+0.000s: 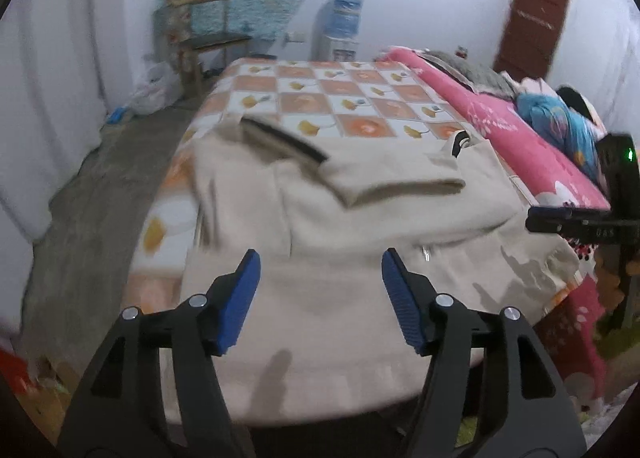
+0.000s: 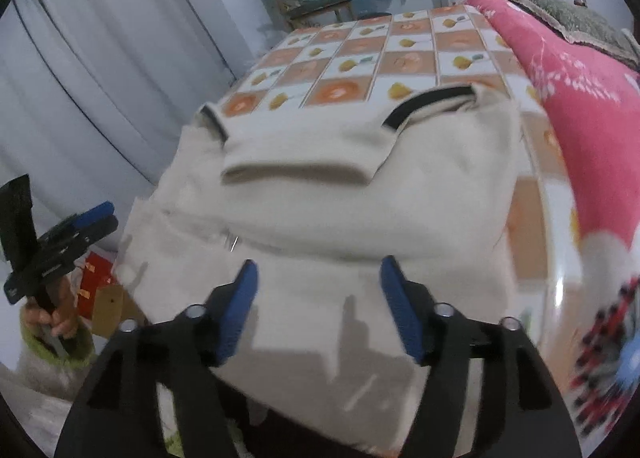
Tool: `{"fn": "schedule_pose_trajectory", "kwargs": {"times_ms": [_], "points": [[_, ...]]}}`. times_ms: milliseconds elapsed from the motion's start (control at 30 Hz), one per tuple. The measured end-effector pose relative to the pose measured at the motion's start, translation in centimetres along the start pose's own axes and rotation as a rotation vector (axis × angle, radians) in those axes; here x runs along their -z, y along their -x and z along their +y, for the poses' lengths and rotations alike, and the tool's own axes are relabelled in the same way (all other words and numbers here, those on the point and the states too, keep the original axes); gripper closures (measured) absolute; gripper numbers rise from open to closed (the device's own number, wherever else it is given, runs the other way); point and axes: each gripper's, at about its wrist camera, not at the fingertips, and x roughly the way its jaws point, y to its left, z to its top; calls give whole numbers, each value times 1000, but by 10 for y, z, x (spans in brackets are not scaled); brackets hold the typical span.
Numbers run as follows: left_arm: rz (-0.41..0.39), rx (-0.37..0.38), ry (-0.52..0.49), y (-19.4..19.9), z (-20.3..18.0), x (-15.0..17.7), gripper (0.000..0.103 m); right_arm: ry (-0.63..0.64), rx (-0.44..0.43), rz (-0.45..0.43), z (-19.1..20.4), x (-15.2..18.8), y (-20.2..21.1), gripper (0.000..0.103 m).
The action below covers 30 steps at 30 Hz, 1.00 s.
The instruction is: Fold large clothes
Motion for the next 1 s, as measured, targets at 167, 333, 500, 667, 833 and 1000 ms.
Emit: {"fn": "schedule_pose_trajectory", "kwargs": {"times_ms": [167, 333, 500, 667, 833, 1000], "points": [[-9, -8, 112, 13, 14, 40, 42, 4, 0, 8, 15, 32, -18, 29], [-13, -67, 152, 10, 34, 48, 42, -1, 60, 10, 12, 42, -36, 28], [-43, -124, 219, -6, 63, 39, 43, -53, 26, 1, 5, 40, -36, 28], [28, -118, 307, -35, 88, 43, 53, -67, 25, -2, 6, 40, -36, 28], [-53, 40, 328, -15, 93, 44, 53, -52, 48, 4, 10, 40, -37, 28], [-41, 50, 321, -19, 99, 40, 53, -43, 63, 8, 12, 39, -38, 27]]}}
